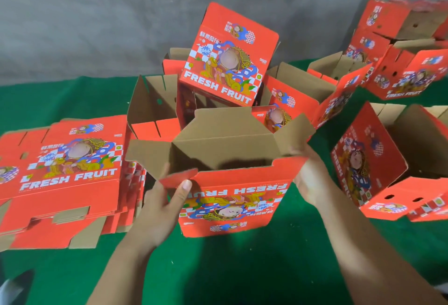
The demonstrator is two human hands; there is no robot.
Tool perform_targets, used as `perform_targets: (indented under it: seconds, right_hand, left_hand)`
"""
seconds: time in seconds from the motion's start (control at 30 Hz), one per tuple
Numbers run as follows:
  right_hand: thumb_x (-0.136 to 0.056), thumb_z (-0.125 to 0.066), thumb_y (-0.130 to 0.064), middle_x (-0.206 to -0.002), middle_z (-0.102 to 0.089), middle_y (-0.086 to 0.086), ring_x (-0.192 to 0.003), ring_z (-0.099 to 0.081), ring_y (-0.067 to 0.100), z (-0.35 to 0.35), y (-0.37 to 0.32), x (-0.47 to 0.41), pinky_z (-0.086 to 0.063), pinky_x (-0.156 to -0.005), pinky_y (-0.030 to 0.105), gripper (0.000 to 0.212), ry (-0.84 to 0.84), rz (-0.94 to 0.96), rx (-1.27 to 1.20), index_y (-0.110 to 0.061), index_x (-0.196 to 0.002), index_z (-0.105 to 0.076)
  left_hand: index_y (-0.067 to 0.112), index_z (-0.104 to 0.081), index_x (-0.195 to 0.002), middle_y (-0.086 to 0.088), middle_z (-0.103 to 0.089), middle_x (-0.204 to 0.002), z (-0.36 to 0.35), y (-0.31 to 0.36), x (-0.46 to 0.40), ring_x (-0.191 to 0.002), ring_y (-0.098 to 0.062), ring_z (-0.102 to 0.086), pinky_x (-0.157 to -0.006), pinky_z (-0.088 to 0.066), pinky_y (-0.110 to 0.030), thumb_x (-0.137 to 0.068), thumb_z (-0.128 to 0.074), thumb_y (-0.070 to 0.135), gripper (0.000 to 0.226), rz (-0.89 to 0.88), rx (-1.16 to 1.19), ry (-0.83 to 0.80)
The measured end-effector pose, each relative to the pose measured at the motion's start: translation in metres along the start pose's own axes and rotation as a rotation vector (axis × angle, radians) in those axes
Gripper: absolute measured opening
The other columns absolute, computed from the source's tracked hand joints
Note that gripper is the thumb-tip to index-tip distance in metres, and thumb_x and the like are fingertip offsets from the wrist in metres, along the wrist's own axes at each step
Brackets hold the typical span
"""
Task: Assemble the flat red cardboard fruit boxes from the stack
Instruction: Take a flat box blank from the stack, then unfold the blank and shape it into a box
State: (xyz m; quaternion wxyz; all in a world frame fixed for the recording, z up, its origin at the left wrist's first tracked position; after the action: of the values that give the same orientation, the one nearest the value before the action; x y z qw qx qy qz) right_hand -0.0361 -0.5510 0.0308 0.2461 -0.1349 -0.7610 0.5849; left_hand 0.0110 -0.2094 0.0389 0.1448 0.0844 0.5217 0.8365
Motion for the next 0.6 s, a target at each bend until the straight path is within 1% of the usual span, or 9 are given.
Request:
perform_targets:
  seconds: [0.07,0.13,0.17,0.2,0.23,0.3,0.4,0.47,0.6]
  right_hand:
    - [-0.105,-0.058,-0.031,-0.112,-0.078,0.0,-0.107,-0.073,0.026,0.001,0.005,0.001,-0.055,-0.089,0.04,0.033,0.036,0.021,0.038,-0.022,-0.136,-0.064]
    - [-0.107,-0.055,-0.03,-0.126,-0.074,-0.003,-0.121,-0.068,0.021,0.002,0.008,0.004,-0.051,-0.102,0.043,0.032,0.052,0.06,0.051,-0.028,-0.138,-0.063]
    - [-0.108,-0.052,-0.024,-0.128,-0.073,-0.009,-0.124,-0.066,0.015,0.003,0.008,0.007,-0.05,-0.104,0.039,0.033,0.07,0.103,0.072,-0.031,-0.138,-0.062]
    - [-0.108,-0.05,-0.019,-0.129,-0.071,-0.016,-0.125,-0.064,0.007,0.002,0.007,0.011,-0.047,-0.104,0.034,0.036,0.076,0.167,0.114,-0.034,-0.139,-0.06]
    - [-0.108,-0.048,-0.015,-0.132,-0.068,-0.021,-0.127,-0.06,0.0,-0.002,0.003,0.016,-0.044,-0.106,0.029,0.04,0.064,0.234,0.178,-0.035,-0.141,-0.058]
    - [-0.108,-0.047,-0.007,-0.15,-0.056,-0.018,-0.139,-0.047,-0.004,-0.017,0.0,0.027,-0.036,-0.116,0.023,0.051,-0.001,0.367,0.357,-0.029,-0.154,-0.048]
    - [-0.105,-0.048,-0.006,-0.161,-0.04,-0.009,-0.148,-0.033,-0.003,-0.024,0.006,0.035,-0.023,-0.118,0.01,0.059,-0.013,0.515,0.659,-0.029,-0.159,-0.04]
    - [-0.105,-0.046,-0.01,-0.162,-0.036,-0.011,-0.148,-0.032,-0.003,-0.02,0.007,0.037,-0.021,-0.112,0.003,0.059,0.009,0.536,0.736,-0.034,-0.158,-0.041]
    - [-0.103,-0.046,-0.007,-0.164,-0.031,-0.018,-0.142,-0.032,-0.014,-0.015,0.005,0.041,-0.021,-0.104,-0.003,0.063,0.004,0.572,0.808,-0.038,-0.157,-0.041]
  left_hand:
    - [0.024,-0.022,-0.16,0.016,-0.06,-0.141,0.006,-0.001,-0.004,-0.132,-0.001,-0.054,-0.112,-0.039,-0.027,-0.097,-0.051,0.066,0.081,-0.022,-0.002,0.094]
    - [0.012,-0.02,-0.158,-0.008,-0.048,-0.153,0.011,-0.005,-0.01,-0.145,-0.025,-0.041,-0.122,-0.03,-0.043,-0.102,-0.048,0.055,0.076,-0.024,-0.088,0.186]
    - [0.008,-0.021,-0.157,-0.019,-0.043,-0.151,0.012,-0.007,-0.012,-0.143,-0.038,-0.036,-0.121,-0.027,-0.052,-0.103,-0.05,0.049,0.074,0.0,-0.153,0.23]
    - [0.008,-0.021,-0.16,-0.024,-0.04,-0.148,0.011,-0.007,-0.014,-0.138,-0.043,-0.034,-0.119,-0.026,-0.053,-0.103,-0.056,0.04,0.074,0.02,-0.201,0.278]
    - [0.011,-0.021,-0.162,-0.023,-0.039,-0.146,0.01,-0.004,-0.014,-0.135,-0.04,-0.034,-0.117,-0.025,-0.047,-0.102,-0.062,0.028,0.075,0.008,-0.226,0.33]
    - [0.014,-0.034,-0.158,-0.023,-0.046,-0.136,0.007,0.009,-0.013,-0.124,-0.037,-0.041,-0.106,-0.029,-0.041,-0.093,-0.068,0.004,0.074,-0.109,-0.256,0.437]
    - [0.005,-0.052,-0.127,-0.018,-0.06,-0.114,0.004,0.029,-0.01,-0.102,-0.04,-0.051,-0.086,-0.033,-0.036,-0.075,-0.063,-0.022,0.059,-0.292,-0.307,0.555]
    - [0.0,-0.056,-0.119,-0.015,-0.062,-0.11,0.003,0.034,-0.011,-0.101,-0.03,-0.049,-0.083,-0.029,-0.028,-0.073,-0.061,-0.019,0.05,-0.362,-0.325,0.545]
    - [0.018,-0.059,-0.125,-0.005,-0.058,-0.106,0.006,0.038,-0.023,-0.101,-0.029,-0.05,-0.088,-0.036,-0.043,-0.08,-0.053,0.023,0.045,-0.335,-0.398,0.372]
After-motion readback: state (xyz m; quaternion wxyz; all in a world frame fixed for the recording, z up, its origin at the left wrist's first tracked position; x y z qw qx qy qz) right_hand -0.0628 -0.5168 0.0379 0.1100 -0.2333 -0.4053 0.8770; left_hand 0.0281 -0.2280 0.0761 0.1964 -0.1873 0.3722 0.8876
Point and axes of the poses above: each hand's wrist, its own x-axis away from the middle knuckle, its own z-axis out of the back of the hand, y = z × x, the point moved 7 cm from there along -x, towards the middle knuckle
